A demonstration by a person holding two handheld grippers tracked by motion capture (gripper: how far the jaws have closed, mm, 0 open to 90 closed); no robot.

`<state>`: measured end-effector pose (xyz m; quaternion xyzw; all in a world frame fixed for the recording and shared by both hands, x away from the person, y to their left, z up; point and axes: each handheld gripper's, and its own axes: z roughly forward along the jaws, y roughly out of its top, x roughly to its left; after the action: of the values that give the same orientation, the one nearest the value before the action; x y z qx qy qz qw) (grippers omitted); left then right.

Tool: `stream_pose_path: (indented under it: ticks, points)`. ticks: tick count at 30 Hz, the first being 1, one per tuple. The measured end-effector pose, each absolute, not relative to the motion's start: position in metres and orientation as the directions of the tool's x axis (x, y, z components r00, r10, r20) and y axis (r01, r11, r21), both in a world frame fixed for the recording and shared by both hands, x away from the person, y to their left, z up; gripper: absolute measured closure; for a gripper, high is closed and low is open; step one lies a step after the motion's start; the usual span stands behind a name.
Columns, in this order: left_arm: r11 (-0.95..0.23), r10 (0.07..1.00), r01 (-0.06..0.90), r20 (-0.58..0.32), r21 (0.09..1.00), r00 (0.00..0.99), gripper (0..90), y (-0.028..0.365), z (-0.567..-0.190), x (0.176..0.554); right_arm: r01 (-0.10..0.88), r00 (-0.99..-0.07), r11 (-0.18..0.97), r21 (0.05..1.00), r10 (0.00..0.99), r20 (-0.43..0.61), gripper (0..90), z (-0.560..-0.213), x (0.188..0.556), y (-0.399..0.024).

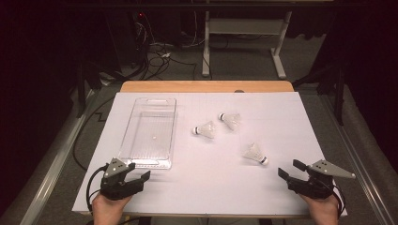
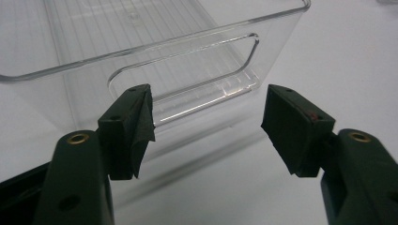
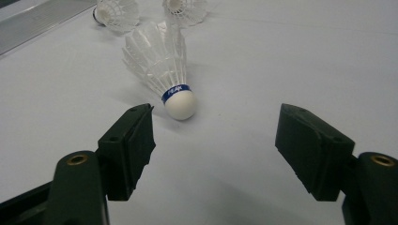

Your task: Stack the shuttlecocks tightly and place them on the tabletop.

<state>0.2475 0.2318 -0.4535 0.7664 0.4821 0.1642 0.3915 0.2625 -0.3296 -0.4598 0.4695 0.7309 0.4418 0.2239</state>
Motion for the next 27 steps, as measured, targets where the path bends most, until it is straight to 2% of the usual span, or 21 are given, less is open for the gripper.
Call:
stream_pose_path:
  ticks: [27]
  points:
    - [-0.141, 0.898, 0.609, -0.157, 0.781, 0.41, 34.7, 0.254, -0.458, 0.245, 0.488, -0.457, 0.165, 0.857, 0.885, 0.09, 28.8, -0.46, 0.262, -0.33]
